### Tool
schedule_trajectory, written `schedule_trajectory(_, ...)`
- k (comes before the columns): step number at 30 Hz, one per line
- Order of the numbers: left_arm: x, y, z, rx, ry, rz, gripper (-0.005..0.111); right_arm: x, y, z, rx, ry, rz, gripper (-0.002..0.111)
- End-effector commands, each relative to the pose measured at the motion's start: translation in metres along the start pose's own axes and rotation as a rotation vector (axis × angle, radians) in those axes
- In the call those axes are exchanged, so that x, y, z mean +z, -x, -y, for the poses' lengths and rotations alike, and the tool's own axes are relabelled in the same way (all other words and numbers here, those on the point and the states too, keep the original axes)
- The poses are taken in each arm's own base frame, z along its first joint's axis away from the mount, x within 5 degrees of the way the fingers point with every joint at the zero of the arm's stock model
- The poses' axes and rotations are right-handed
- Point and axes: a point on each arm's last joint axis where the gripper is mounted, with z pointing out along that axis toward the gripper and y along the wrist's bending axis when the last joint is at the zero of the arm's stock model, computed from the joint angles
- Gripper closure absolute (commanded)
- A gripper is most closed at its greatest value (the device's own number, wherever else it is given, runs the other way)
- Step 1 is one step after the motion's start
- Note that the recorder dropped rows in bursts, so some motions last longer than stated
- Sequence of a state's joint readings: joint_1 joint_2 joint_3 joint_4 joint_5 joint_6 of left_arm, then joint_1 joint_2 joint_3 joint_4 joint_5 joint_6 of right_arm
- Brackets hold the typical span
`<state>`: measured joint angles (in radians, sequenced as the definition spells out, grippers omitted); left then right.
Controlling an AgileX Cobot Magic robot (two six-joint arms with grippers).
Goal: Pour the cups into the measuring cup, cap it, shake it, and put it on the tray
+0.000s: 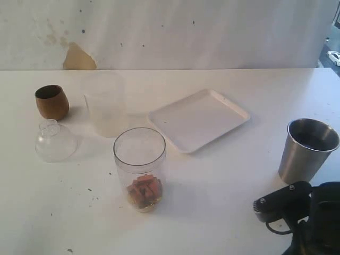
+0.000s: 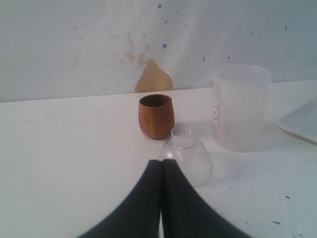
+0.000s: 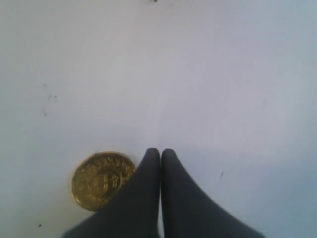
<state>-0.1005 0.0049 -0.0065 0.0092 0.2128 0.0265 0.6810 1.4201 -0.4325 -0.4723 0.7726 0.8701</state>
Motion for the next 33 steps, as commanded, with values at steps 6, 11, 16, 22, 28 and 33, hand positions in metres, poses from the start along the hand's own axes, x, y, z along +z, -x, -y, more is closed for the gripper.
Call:
schedule_trajectory(6, 0.0, -0.001, 0.001, -0.01, -0.007, 0.007, 0.107, 0.022, 0.002, -0.013, -0.059, 0.013, -0.057, 0.108)
schedule_trajectory(11, 0.0, -0.001, 0.001, -0.01, -0.007, 0.007, 0.107, 0.021, -0.005, -0.026, -0.14, 0.098, -0.08, 0.108)
schedule_trajectory(16, 0.0, -0.001, 0.001, -0.01, -0.007, 0.007, 0.107, 0.02, -0.017, -0.039, -0.195, 0.147, -0.066, 0.108)
schedule_trajectory(22, 0.0, -0.001, 0.001, -0.01, -0.007, 0.007, 0.107, 0.012, -0.037, -0.06, -0.301, 0.236, -0.056, 0.108)
schedule_trajectory(28, 0.0, -0.001, 0.001, -0.01, -0.007, 0.007, 0.107, -0.002, -0.052, -0.072, -0.37, 0.287, -0.022, 0.108)
schedule_trajectory(33, 0.0, -0.001, 0.001, -0.01, -0.007, 0.007, 0.107, -0.017, -0.056, -0.074, -0.401, 0.348, 0.049, 0.108)
